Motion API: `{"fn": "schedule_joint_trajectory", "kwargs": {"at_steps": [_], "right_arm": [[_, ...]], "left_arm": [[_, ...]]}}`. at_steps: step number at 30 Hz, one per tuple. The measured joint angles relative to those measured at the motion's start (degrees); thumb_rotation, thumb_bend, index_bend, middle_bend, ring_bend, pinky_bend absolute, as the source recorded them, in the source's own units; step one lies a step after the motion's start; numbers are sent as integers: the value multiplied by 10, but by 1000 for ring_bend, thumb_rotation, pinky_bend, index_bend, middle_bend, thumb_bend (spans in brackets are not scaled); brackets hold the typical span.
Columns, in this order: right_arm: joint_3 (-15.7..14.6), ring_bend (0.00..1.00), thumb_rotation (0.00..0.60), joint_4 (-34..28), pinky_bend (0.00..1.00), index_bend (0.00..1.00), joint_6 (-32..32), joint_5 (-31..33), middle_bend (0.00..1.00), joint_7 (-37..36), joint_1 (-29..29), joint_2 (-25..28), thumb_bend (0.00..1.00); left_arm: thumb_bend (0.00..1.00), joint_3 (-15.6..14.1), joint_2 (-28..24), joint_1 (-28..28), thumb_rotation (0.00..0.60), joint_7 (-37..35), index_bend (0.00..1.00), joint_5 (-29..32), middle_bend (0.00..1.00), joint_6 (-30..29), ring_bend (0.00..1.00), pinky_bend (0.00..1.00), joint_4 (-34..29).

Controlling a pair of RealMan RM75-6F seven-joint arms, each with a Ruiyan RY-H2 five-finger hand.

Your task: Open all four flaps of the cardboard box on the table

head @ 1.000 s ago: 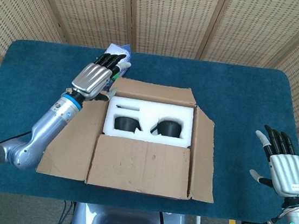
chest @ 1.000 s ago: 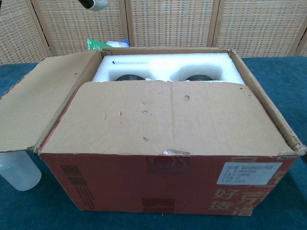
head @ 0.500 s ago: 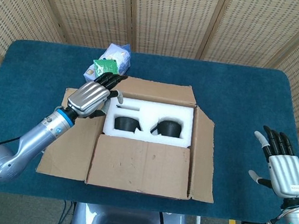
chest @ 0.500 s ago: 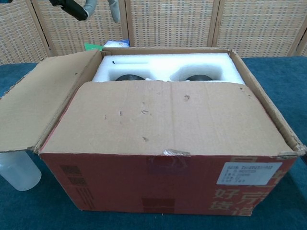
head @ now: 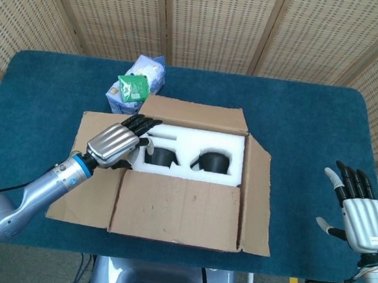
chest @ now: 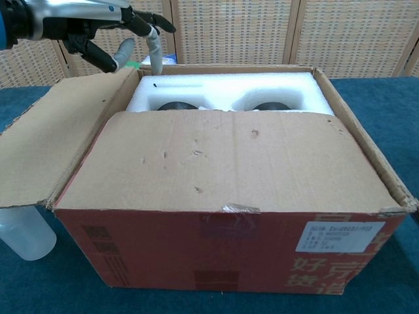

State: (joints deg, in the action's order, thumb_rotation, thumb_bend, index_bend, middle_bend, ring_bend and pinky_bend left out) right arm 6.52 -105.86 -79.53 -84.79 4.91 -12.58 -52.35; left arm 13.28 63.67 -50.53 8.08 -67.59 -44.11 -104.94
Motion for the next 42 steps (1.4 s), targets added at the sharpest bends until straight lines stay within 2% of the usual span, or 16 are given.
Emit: {"fn": "schedule_joint_trajectory", "kwargs": {"at_steps": [15,17,19,22,31,42], "right_arm": [[-1,0,600,3,0,87,1,2,6,-8,3,-1,53],[-1,0,600,3,0,87,0,3,6,-9,4,-1,53],[-1,0,600,4,0,87,0,3,6,-11,4,-1,53],[-1,0,600,5,0,87,-1,4,6,-13,6,0,53],[0,0,600,8,0,87,-2,5,6,-15,7,0,53],[2,0,600,6,0,87,-1,7,6,-10,6,-1,53]], "left_arm": [[824,-33,33,-5,596,15,423,6,0,3,0,0,6],[819,-37,37,-5,547,16,423,6,0,3,0,0,6],[813,-39,41,-6,453,16,424,5,0,5,0,0,6],[796,-41,42,-9,408,19,423,6,0,7,0,0,5],[772,-45,35,-11,384,9,429,13,0,16,0,0,-8],[724,-41,3,-8,360,-54,434,9,0,44,0,0,-32]]}}
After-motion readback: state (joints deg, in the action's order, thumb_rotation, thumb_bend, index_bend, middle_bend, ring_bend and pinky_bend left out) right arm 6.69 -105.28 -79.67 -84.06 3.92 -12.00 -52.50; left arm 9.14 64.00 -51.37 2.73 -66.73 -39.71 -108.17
